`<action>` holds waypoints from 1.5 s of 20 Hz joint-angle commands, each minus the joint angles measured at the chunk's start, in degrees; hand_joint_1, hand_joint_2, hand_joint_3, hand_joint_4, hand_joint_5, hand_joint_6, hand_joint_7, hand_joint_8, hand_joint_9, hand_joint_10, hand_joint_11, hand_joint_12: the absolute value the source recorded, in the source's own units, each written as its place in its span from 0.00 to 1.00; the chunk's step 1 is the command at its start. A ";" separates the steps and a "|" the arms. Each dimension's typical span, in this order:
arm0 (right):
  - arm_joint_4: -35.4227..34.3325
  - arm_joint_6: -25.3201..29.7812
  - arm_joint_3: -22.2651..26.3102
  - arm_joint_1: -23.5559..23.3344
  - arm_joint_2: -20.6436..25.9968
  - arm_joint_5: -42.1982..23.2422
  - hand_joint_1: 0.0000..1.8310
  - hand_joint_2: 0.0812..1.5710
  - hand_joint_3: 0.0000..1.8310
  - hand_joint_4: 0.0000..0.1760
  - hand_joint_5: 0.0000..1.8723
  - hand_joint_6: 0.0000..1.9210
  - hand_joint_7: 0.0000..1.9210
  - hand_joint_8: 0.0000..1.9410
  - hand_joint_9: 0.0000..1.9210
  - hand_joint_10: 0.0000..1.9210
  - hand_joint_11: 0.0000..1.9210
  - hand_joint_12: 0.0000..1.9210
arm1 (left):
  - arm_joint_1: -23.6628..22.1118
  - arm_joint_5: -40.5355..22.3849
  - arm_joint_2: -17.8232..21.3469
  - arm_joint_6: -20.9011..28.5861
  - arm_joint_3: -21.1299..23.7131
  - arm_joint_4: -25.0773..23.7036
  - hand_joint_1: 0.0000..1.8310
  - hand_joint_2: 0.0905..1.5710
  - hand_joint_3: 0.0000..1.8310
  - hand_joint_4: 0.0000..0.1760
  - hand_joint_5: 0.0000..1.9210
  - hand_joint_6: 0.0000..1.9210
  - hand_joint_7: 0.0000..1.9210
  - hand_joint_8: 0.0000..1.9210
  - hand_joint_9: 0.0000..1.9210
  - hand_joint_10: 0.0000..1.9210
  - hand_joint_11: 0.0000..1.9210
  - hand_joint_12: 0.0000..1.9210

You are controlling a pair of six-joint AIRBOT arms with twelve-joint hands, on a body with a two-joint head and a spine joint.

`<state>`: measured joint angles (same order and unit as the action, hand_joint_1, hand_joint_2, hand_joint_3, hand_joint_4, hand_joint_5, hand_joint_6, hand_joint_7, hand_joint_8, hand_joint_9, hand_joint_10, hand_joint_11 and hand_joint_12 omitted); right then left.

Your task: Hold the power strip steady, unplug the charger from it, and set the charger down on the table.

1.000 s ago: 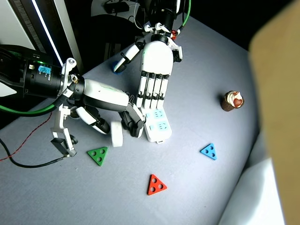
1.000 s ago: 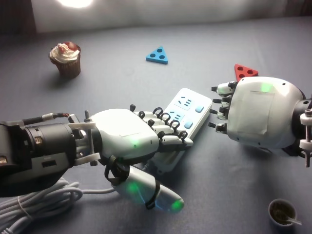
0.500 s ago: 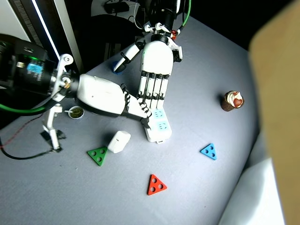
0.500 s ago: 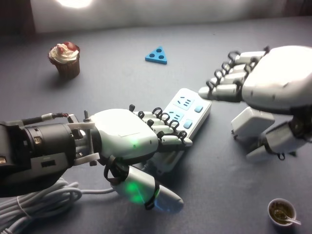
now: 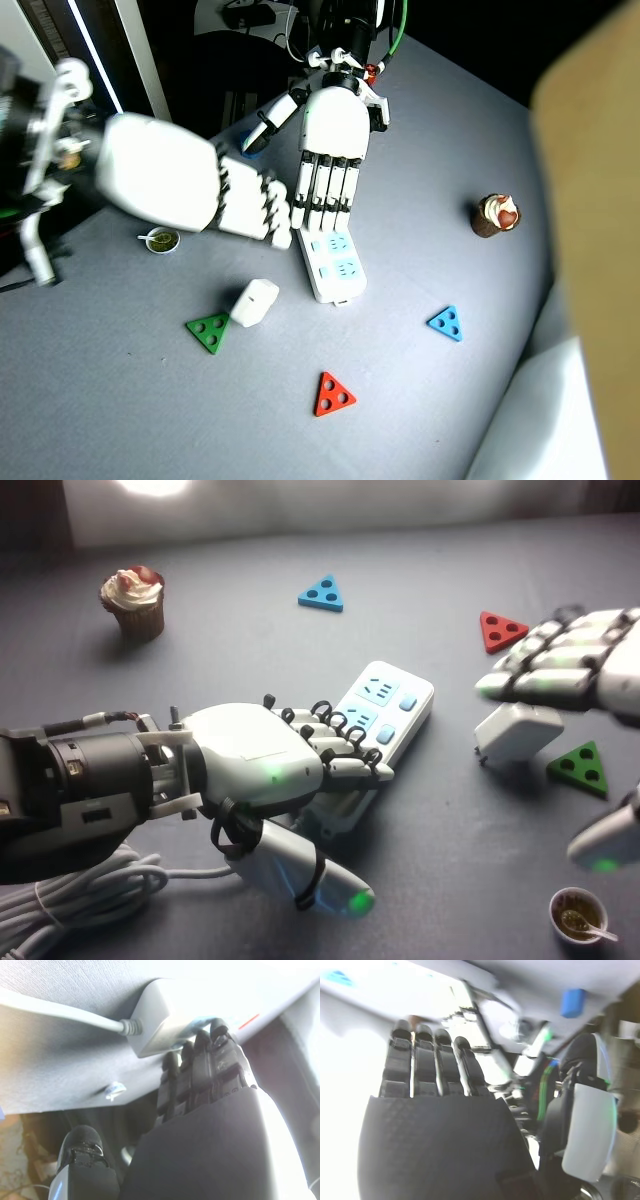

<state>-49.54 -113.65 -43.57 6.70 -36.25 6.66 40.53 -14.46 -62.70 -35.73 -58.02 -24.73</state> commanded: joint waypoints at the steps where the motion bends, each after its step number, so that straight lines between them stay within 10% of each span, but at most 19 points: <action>1: -1.04 0.00 0.34 -0.06 1.29 -3.69 0.06 0.53 0.01 0.00 0.00 0.00 0.01 0.00 0.01 0.00 0.01 0.01 | 0.00 -3.07 0.08 0.27 0.23 0.49 0.00 0.60 0.00 0.00 0.09 0.00 0.08 0.00 0.07 0.00 0.05 0.01; 10: -0.30 -7.62 3.40 -0.01 5.51 -13.55 0.01 0.61 0.00 0.00 0.06 0.00 0.07 0.00 0.06 0.00 0.04 0.02 | -0.64 -3.48 1.01 0.26 0.45 0.85 0.00 0.62 0.00 0.00 0.07 0.00 0.08 0.00 0.06 0.01 0.06 0.01; 13: 30.45 15.07 4.62 2.20 5.52 -31.83 0.02 0.64 0.01 0.00 0.06 0.00 0.08 0.00 0.08 0.01 0.07 0.03 | -1.82 -3.16 1.80 0.27 0.60 0.85 0.00 0.62 0.00 0.00 0.07 0.00 0.08 0.01 0.07 0.01 0.07 0.02; 30: 69.18 66.79 2.28 2.10 8.10 -28.78 0.02 0.62 0.00 0.00 0.07 0.00 0.08 0.00 0.07 0.00 0.06 0.02 | -13.10 1.39 7.51 3.04 5.43 0.86 0.00 0.62 0.00 0.00 0.06 0.00 0.07 0.00 0.05 0.00 0.04 0.00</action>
<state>20.21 -47.13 -41.01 9.34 -28.93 -15.55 27.79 -7.97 -55.42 -32.93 -52.80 -24.38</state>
